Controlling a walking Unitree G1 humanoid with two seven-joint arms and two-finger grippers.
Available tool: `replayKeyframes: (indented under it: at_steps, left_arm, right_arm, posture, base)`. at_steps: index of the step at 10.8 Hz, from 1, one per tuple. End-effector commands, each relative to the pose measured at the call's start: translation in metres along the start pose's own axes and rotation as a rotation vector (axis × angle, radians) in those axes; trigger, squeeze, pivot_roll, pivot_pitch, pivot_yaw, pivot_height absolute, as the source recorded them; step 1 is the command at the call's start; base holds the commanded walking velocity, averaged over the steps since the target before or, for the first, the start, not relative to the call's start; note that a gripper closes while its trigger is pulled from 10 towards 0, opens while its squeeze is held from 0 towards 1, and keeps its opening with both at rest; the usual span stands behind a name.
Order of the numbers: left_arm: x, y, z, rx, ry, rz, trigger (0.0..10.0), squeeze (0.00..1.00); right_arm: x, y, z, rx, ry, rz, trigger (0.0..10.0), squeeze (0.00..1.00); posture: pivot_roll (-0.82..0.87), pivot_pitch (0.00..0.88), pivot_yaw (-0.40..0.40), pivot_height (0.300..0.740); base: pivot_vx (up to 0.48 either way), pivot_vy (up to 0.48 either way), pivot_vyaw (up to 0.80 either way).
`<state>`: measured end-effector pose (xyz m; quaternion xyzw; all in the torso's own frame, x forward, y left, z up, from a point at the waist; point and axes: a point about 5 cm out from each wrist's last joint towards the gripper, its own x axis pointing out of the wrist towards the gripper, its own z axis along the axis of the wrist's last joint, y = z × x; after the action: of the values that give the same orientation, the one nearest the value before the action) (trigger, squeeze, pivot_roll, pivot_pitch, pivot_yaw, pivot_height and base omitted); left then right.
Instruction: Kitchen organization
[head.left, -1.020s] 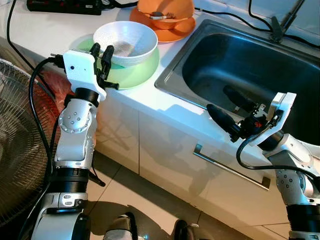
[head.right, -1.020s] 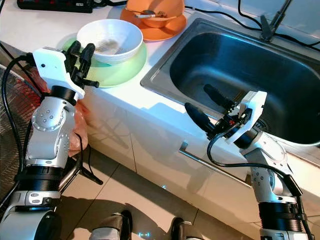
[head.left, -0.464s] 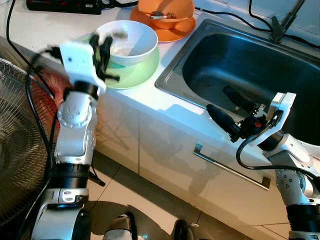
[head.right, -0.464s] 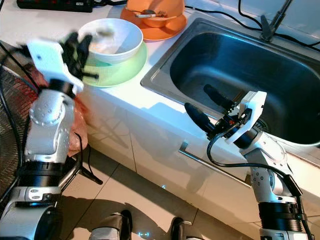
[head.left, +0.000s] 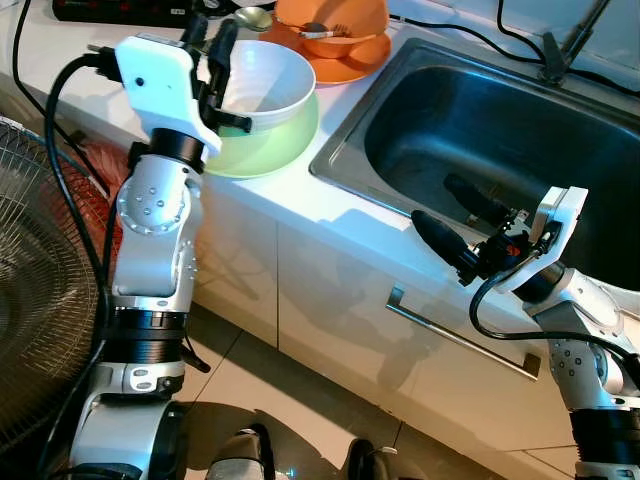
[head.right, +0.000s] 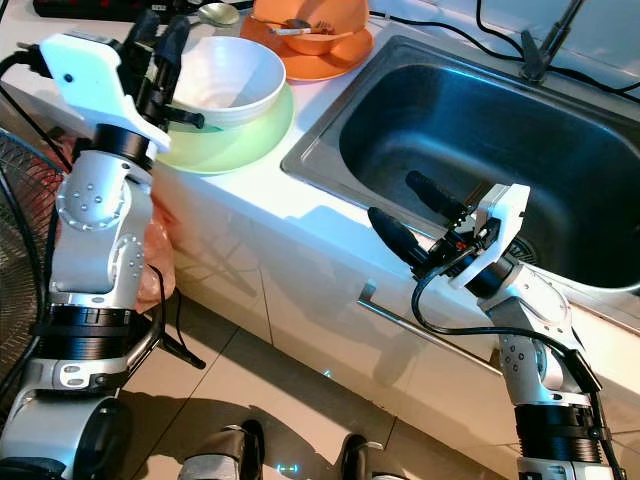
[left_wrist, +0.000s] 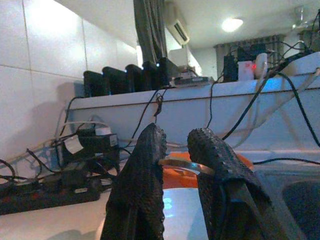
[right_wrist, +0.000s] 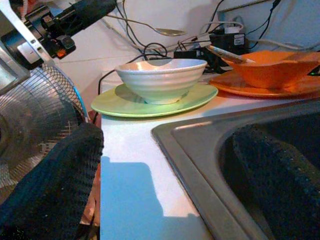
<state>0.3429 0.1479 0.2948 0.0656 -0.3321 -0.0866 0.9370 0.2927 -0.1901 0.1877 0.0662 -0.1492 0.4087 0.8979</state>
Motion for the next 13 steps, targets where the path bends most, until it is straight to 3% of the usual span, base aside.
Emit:
replayKeyframes:
  at_steps: [1, 4, 5, 9, 10, 13]
  left_arm:
    - [0.007, -0.009, 0.013, -0.007, -0.055, -0.039, 10.0, 0.00]
    - [0.017, -0.035, 0.019, -0.082, -0.084, -0.142, 10.0, 0.00]
    - [0.018, -0.057, 0.015, -0.139, -0.077, -0.231, 10.0, 0.00]
    - [0.021, -0.104, 0.001, -0.269, -0.020, -0.423, 10.0, 0.00]
    - [0.022, -0.112, 0.000, -0.285, -0.015, -0.451, 10.0, 0.00]
    - [0.023, -0.127, -0.009, -0.336, 0.013, -0.488, 10.0, 0.00]
  right_arm:
    - [0.000, -0.001, 0.001, -0.011, -0.001, 0.000, 10.0, 0.00]
    - [0.000, 0.000, 0.000, -0.015, -0.005, -0.004, 10.0, 0.00]
    - [0.000, 0.000, 0.000, -0.015, -0.008, -0.003, 10.0, 0.00]
    - [-0.005, -0.007, 0.001, -0.055, 0.012, -0.065, 10.0, 0.00]
    - [-0.005, -0.014, -0.003, -0.099, 0.040, -0.137, 10.0, 0.00]
    - [-0.006, -0.021, -0.002, -0.132, 0.044, -0.203, 10.0, 0.00]
  posture:
    - [0.08, 0.172, -0.070, 0.740]
    - [0.08, 0.160, -0.062, 0.740]
    - [0.08, 0.154, -0.055, 0.740]
    - [0.06, 0.159, -0.047, 0.740]
    - [0.06, 0.166, -0.043, 0.740]
    - [0.05, 0.170, -0.039, 0.740]
  base:
    - [0.000, 0.000, 0.00]
    - [0.000, 0.000, 0.00]
    - [0.000, 0.000, 0.00]
    - [0.000, 0.000, 0.00]
    - [0.000, 0.000, 0.00]
    - [0.000, 0.000, 0.00]
